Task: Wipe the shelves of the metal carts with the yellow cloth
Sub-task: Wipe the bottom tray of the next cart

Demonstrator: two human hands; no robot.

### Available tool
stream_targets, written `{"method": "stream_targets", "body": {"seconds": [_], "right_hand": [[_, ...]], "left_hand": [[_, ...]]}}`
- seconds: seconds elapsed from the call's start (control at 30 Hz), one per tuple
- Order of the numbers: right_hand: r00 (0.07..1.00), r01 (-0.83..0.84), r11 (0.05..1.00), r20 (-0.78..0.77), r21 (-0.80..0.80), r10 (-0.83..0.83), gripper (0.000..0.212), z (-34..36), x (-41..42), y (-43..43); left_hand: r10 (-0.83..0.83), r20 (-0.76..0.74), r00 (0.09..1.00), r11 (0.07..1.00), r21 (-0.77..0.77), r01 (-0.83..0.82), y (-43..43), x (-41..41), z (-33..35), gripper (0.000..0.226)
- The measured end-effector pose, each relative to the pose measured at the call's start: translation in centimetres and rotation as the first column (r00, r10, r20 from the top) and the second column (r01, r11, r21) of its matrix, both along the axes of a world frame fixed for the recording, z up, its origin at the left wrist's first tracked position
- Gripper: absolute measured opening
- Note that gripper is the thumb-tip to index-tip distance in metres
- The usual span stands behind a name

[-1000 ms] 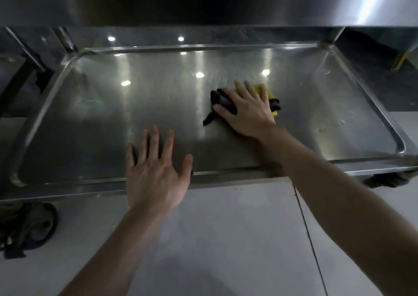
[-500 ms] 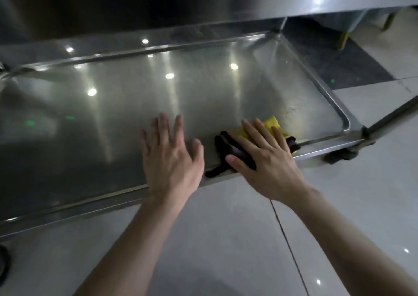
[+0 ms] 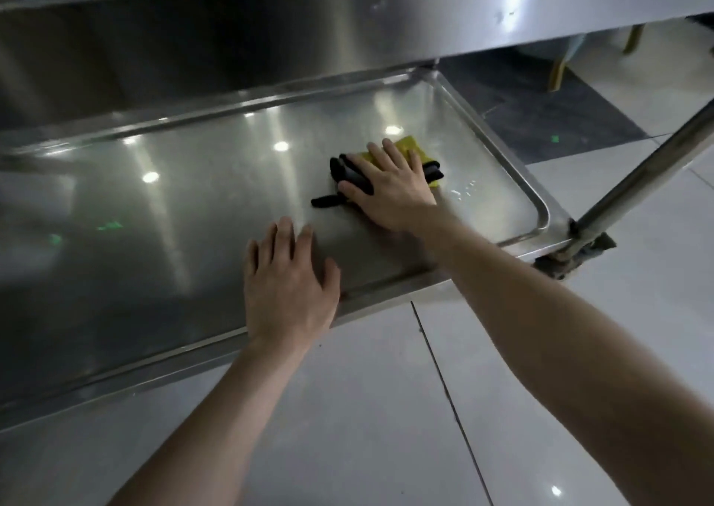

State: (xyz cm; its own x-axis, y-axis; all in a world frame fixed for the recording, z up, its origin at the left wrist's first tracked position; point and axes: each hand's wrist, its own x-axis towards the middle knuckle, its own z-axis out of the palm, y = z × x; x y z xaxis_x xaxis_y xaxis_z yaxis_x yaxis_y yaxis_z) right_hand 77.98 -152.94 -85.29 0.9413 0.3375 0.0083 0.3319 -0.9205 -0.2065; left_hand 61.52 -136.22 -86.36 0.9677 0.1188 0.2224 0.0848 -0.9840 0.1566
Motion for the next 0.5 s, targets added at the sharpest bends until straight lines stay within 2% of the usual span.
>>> {"method": "stream_targets", "body": {"seconds": [0.13, 0.2, 0.27, 0.43, 0.5], "right_hand": [[0.991, -0.046, 0.999, 0.123, 0.015, 0.044, 0.069, -0.4, -13.9, -7.1], [0.991, -0.031, 0.999, 0.13, 0.026, 0.028, 0.068, -0.3, -17.3, -10.2], [0.993, 0.007, 1.0, 0.122, 0.017, -0.009, 0.07, -0.2, -14.8, -10.6], [0.995, 0.096, 0.994, 0.008, -0.051, -0.096, 0.076, 0.8, 3.7, -6.5], [0.994, 0.111, 0.992, -0.01, -0.056, -0.112, 0.075, 1.0, 6.6, -5.8]], "left_hand": [[-0.009, 0.056, 0.998, 1.0, 0.018, 0.008, 0.1, -0.2, -0.8, 0.064], [-0.015, 0.062, 0.998, 1.0, 0.018, 0.014, -0.2, -0.5, -0.8, 0.065], [-0.011, 0.056, 0.998, 1.0, 0.028, 0.009, -0.5, -0.8, -0.8, 0.066], [-0.016, 0.011, 1.0, 0.998, 0.056, 0.016, -0.7, -0.7, -0.4, 0.062], [-0.006, 0.001, 1.0, 0.998, 0.067, 0.006, -0.6, -0.4, 0.0, 0.061]]}}
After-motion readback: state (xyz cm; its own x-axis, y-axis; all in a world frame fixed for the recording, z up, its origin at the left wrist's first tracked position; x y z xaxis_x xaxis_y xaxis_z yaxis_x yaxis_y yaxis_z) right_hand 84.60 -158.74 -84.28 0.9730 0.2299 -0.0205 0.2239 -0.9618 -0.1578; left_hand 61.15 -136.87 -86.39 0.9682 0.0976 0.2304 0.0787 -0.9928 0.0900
